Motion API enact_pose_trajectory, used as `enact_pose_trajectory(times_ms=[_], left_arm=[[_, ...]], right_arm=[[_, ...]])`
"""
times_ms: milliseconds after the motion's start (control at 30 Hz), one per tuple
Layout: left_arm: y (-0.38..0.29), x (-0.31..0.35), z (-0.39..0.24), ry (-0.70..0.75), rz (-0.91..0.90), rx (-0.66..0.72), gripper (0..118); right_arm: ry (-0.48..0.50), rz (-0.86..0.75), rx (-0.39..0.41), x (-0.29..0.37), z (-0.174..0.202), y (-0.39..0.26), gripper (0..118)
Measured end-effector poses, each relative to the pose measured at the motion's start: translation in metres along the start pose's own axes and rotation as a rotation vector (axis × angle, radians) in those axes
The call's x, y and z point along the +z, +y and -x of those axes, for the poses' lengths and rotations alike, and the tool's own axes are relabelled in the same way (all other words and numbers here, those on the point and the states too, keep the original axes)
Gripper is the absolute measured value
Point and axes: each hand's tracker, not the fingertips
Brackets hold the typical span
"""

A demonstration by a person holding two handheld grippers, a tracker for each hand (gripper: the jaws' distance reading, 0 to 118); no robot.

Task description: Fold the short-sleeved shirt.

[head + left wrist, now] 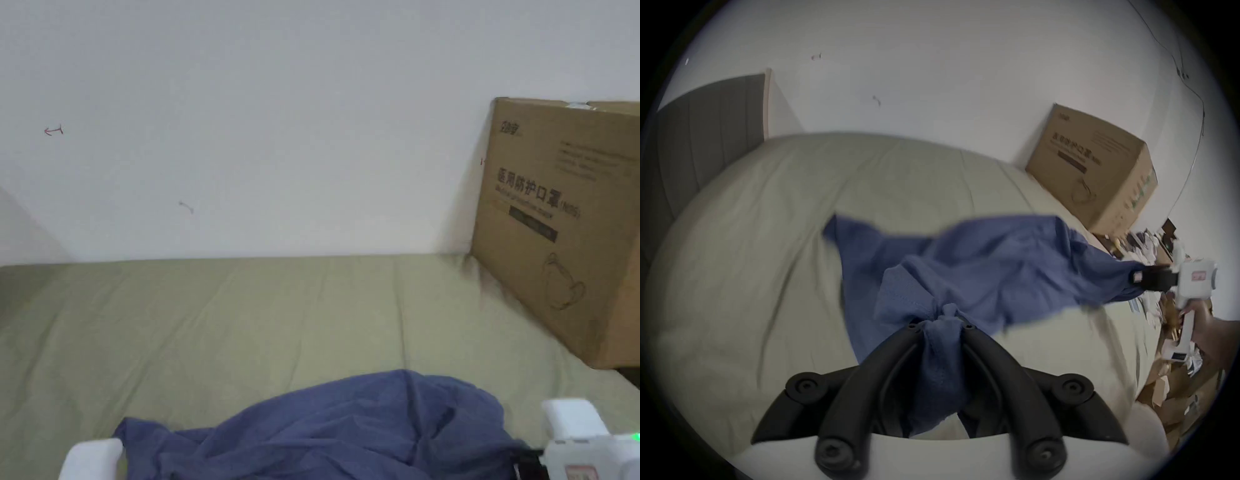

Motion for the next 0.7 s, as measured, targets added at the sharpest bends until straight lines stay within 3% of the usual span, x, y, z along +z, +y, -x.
enact_pose_trajectory(times_ms=[67, 233, 367, 600, 633, 667, 700], left_arm=[[-0.03, 0.025, 0.006, -0.049, 0.035, 0.049, 10], [-0.074, 0.096, 0.017, -0.094, 0.07, 0.041, 10], [-0.092, 0.136, 0.007, -0.124, 0.177, -0.048, 10], [-0.116, 0.153, 0.007, -0.088, 0.191, -0.059, 12], [-0.119, 0.151, 0.009, -0.072, 0.181, -0.054, 15], [-0.12, 0.151, 0.01, -0.056, 0.171, -0.047, 29], [-0.121, 0.151, 0.01, -0.042, 0.165, -0.039, 50]], right_arm=[[0.035, 0.007, -0.031, 0.023, -0.013, -0.048, 3], [0.107, 0.005, 0.067, 0.095, -0.041, -0.105, 3], [0.135, 0.028, 0.113, 0.142, -0.05, -0.132, 3], [0.155, 0.095, 0.04, 0.147, -0.051, -0.167, 8], [0.131, 0.081, 0.027, 0.142, -0.05, -0.167, 14], [0.101, 0.058, 0.014, 0.139, -0.05, -0.165, 25], [0.087, 0.043, 0.003, 0.135, -0.049, -0.165, 38]])
